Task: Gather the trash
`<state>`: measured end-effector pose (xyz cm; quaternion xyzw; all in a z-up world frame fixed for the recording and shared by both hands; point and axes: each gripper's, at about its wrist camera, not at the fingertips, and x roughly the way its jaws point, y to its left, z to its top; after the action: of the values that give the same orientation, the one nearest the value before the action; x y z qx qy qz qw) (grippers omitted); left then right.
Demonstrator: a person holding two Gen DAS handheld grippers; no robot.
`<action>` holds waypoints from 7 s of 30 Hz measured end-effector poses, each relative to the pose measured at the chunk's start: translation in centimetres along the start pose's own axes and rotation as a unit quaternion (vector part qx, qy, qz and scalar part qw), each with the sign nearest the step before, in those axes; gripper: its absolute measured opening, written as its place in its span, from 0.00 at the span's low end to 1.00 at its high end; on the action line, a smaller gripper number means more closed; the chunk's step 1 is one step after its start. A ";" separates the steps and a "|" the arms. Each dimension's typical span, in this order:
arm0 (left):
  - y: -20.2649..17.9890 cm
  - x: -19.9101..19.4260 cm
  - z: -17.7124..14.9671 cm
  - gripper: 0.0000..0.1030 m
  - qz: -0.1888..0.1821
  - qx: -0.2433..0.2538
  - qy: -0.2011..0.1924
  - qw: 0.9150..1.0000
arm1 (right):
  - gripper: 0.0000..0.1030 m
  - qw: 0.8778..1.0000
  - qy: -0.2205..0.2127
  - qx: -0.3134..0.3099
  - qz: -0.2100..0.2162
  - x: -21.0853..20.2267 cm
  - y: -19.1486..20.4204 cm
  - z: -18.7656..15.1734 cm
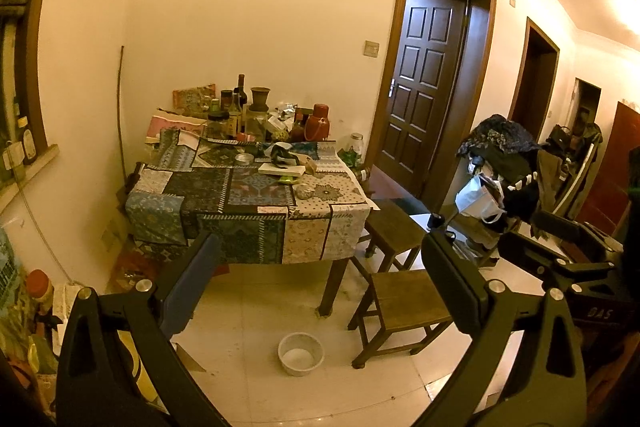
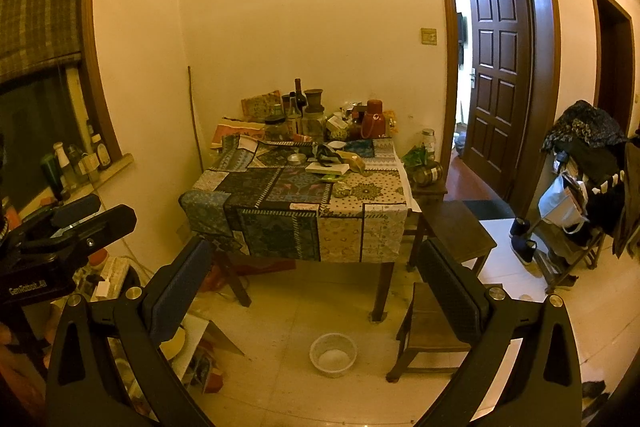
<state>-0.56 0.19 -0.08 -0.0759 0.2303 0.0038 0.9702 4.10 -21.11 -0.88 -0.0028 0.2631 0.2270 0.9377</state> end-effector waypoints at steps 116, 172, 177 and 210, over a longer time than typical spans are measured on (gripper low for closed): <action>11.7 69.6 9.4 0.83 0.100 -0.174 0.292 0.935 | 0.47 0.949 0.301 -0.034 0.092 56.6 -13.3 7.5; 18.1 65.7 1.3 0.60 0.287 -0.217 0.316 0.878 | 0.47 0.953 0.270 -0.039 0.134 56.0 -17.2 8.9; 18.1 66.4 1.7 0.49 0.271 -0.188 0.306 0.893 | 0.47 0.956 0.259 -0.033 0.132 54.8 -16.1 9.2; 13.7 28.8 5.5 0.49 -0.012 -0.007 0.121 0.993 | 0.47 0.996 0.083 0.026 0.012 24.7 0.8 4.7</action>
<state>27.02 13.77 -10.08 -0.0850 0.3448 -0.0150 0.9347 24.80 -9.38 -8.98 0.0057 0.3454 0.2301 0.9098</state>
